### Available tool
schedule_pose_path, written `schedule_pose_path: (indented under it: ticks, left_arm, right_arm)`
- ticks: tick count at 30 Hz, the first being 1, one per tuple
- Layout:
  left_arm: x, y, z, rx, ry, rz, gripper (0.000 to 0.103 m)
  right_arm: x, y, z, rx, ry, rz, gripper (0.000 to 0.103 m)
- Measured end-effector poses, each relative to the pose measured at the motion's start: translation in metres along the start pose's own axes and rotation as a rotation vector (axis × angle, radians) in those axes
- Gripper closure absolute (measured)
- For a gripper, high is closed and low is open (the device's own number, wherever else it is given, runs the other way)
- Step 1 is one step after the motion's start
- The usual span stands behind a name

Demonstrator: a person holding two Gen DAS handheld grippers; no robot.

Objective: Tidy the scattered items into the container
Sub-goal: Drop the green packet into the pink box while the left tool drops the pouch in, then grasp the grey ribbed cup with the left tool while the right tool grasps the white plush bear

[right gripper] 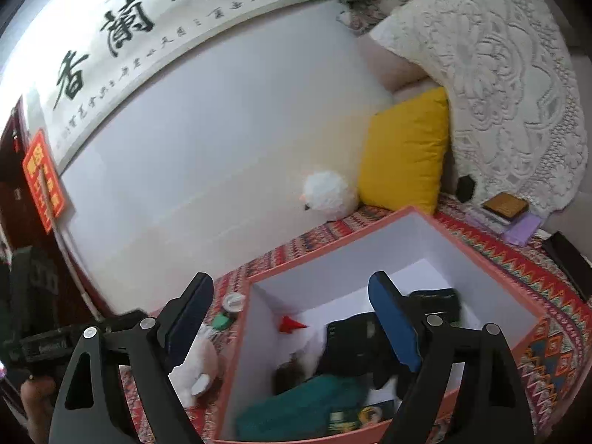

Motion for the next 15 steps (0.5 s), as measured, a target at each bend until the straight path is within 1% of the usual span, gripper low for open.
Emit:
schedule_pose_path:
  ticks: [4,7,11,13,15]
  left_arm:
    - [0.034,0.021,0.039,-0.121,0.036,-0.012,0.024]
    - [0.065,0.038,0.083,-0.199,0.106,-0.004,0.024]
    - [0.1,0.053,0.141,-0.29,0.22,-0.001,0.024]
    - [0.116,0.059,0.173,-0.322,0.288,0.0,0.024]
    - [0.129,0.062,0.203,-0.345,0.351,0.004,0.024]
  right_arm:
    - [0.014,-0.02,0.055,-0.045,0.098,0.033,0.011]
    - [0.029,-0.044,0.097,-0.081,0.179,0.08,0.01]
    - [0.056,-0.081,0.156,-0.129,0.287,0.171,0.01]
    - [0.072,-0.102,0.181,-0.127,0.355,0.219,0.01]
    - [0.089,-0.124,0.204,-0.105,0.429,0.262,0.01]
Point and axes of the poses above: each gripper's, at about its wrist camera, not at the fingertips, and y roughly against the way its jaws point, z to its left, x to its underside, the point moved 2 cm from there along -y, roughly the way its jaws point, and after that the axes turned 11 degrees about z, right-handed, at the moved point
